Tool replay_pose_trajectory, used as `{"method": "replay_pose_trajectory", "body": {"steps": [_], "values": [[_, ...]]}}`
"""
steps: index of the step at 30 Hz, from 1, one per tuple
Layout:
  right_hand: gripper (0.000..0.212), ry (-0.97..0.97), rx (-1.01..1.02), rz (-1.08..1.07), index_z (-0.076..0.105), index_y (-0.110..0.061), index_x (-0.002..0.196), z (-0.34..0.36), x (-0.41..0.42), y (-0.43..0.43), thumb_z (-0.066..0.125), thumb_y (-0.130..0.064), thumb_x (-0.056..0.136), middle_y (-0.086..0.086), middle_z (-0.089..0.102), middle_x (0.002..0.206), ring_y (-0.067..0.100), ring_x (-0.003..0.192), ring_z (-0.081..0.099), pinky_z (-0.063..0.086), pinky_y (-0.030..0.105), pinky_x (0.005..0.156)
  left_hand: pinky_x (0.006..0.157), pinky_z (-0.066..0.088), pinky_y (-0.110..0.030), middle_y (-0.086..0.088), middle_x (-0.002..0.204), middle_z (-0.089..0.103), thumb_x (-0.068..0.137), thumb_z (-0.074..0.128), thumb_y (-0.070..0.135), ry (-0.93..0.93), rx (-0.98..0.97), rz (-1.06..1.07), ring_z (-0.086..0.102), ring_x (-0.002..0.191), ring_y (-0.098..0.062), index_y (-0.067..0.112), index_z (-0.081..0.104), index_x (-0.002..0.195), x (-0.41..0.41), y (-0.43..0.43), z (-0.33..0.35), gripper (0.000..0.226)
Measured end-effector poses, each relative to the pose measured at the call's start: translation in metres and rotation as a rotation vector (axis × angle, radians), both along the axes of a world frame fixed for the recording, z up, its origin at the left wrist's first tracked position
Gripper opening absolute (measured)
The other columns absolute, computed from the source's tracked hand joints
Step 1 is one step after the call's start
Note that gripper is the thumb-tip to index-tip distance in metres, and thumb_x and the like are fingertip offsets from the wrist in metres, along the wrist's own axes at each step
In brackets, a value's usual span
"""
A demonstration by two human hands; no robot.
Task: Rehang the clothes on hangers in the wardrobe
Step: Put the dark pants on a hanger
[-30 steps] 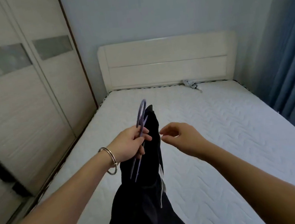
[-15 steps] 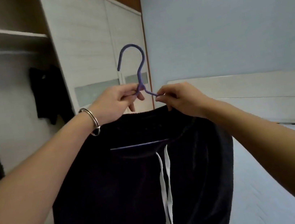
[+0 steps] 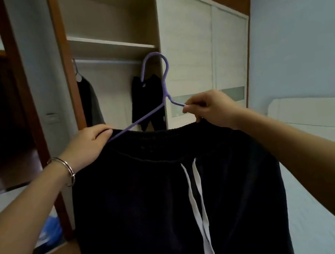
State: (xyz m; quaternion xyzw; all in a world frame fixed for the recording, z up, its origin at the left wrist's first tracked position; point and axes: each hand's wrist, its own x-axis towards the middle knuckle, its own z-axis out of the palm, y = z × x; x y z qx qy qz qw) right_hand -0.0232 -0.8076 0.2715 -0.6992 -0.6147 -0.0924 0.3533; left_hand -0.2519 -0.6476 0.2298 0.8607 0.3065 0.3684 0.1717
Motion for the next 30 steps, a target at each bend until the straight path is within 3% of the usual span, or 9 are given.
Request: {"method": "replay_pose_trajectory", "body": {"steps": [4, 8, 11, 14, 16, 19, 24, 27, 30], "values": [[0.015, -0.043, -0.062, 0.093, 0.066, -0.022, 0.093, 0.003, -0.051, 0.068, 0.052, -0.027, 0.092, -0.008, 0.056, 0.065, 0.012, 0.067, 0.054, 0.037, 0.009, 0.058, 0.083, 0.035, -0.027, -0.013, 0.116, 0.062, 0.095, 0.040, 0.018, -0.074, 0.025, 0.121, 0.054, 0.109, -0.028, 0.006, 0.061, 0.113, -0.054, 0.067, 0.015, 0.030], [0.019, -0.070, -0.125, 0.209, 0.066, -0.017, 0.096, 0.004, -0.100, 0.127, 0.050, -0.026, 0.093, -0.012, 0.057, 0.069, 0.000, 0.065, 0.052, 0.036, 0.000, 0.061, 0.091, 0.038, -0.031, -0.014, 0.113, 0.064, 0.094, 0.041, 0.016, -0.065, 0.021, 0.228, 0.054, 0.112, -0.029, 0.004, 0.065, 0.106, -0.108, 0.132, 0.030, 0.029], [0.016, -0.005, -0.143, 0.285, 0.064, -0.023, 0.089, 0.002, -0.128, 0.164, 0.049, -0.027, 0.094, -0.013, 0.059, 0.073, -0.010, 0.064, 0.053, 0.037, 0.000, 0.063, 0.081, 0.037, -0.027, -0.005, 0.100, 0.060, 0.096, 0.039, 0.025, -0.055, -0.072, 0.213, 0.054, 0.101, -0.020, 0.012, 0.067, 0.097, -0.137, 0.163, 0.029, 0.031], [0.017, 0.132, -0.107, 0.295, 0.067, -0.022, 0.090, -0.008, -0.147, 0.201, 0.051, -0.028, 0.093, -0.009, 0.059, 0.073, 0.001, 0.068, 0.053, 0.041, 0.012, 0.065, 0.063, 0.037, -0.026, -0.009, 0.091, 0.060, 0.096, 0.029, 0.041, 0.102, -0.044, 0.247, 0.054, 0.088, -0.021, 0.013, 0.067, 0.095, -0.154, 0.179, 0.018, 0.047], [0.017, 0.203, -0.110, 0.309, 0.067, -0.022, 0.084, -0.016, -0.160, 0.226, 0.052, -0.026, 0.092, -0.007, 0.058, 0.070, 0.005, 0.067, 0.053, 0.042, 0.016, 0.067, 0.068, 0.042, -0.033, -0.011, 0.085, 0.061, 0.096, 0.027, 0.041, 0.138, 0.093, 0.258, 0.057, 0.084, -0.027, 0.010, 0.064, 0.094, -0.159, 0.180, 0.010, 0.048], [0.016, 0.271, -0.140, 0.357, 0.068, -0.021, 0.082, -0.023, -0.181, 0.263, 0.055, -0.024, 0.091, -0.004, 0.058, 0.071, 0.007, 0.068, 0.053, 0.048, 0.021, 0.071, 0.080, 0.046, -0.042, -0.016, 0.096, 0.063, 0.094, 0.037, 0.036, 0.054, 0.150, 0.142, 0.059, 0.088, -0.030, 0.009, 0.061, 0.107, -0.157, 0.182, 0.004, 0.038], [0.019, 0.261, -0.134, 0.430, 0.070, -0.013, 0.097, -0.024, -0.200, 0.312, 0.057, -0.025, 0.090, -0.006, 0.060, 0.072, -0.001, 0.063, 0.056, 0.046, 0.002, 0.055, 0.081, 0.042, -0.032, -0.014, 0.101, 0.064, 0.094, 0.043, 0.028, 0.057, 0.175, 0.163, 0.058, 0.092, -0.024, 0.007, 0.065, 0.101, -0.172, 0.222, 0.003, 0.031], [0.017, 0.217, -0.069, 0.481, 0.069, -0.018, 0.094, -0.020, -0.205, 0.343, 0.058, -0.029, 0.089, -0.009, 0.063, 0.077, 0.003, 0.074, 0.058, 0.048, 0.016, 0.073, 0.075, 0.035, -0.021, -0.012, 0.100, 0.066, 0.094, 0.044, 0.025, 0.023, 0.300, 0.236, 0.055, 0.087, -0.016, 0.006, 0.067, 0.099, -0.185, 0.243, 0.007, 0.030], [0.030, 0.203, -0.084, 0.518, 0.061, -0.024, 0.114, -0.014, -0.197, 0.376, 0.057, -0.037, 0.087, -0.005, 0.064, 0.103, 0.009, 0.096, 0.060, 0.047, 0.026, 0.092, 0.072, 0.029, -0.016, -0.015, 0.099, 0.066, 0.094, 0.043, 0.021, -0.004, 0.400, 0.365, 0.058, 0.091, -0.024, 0.005, 0.068, 0.096, -0.201, 0.269, 0.018, 0.029]]}}
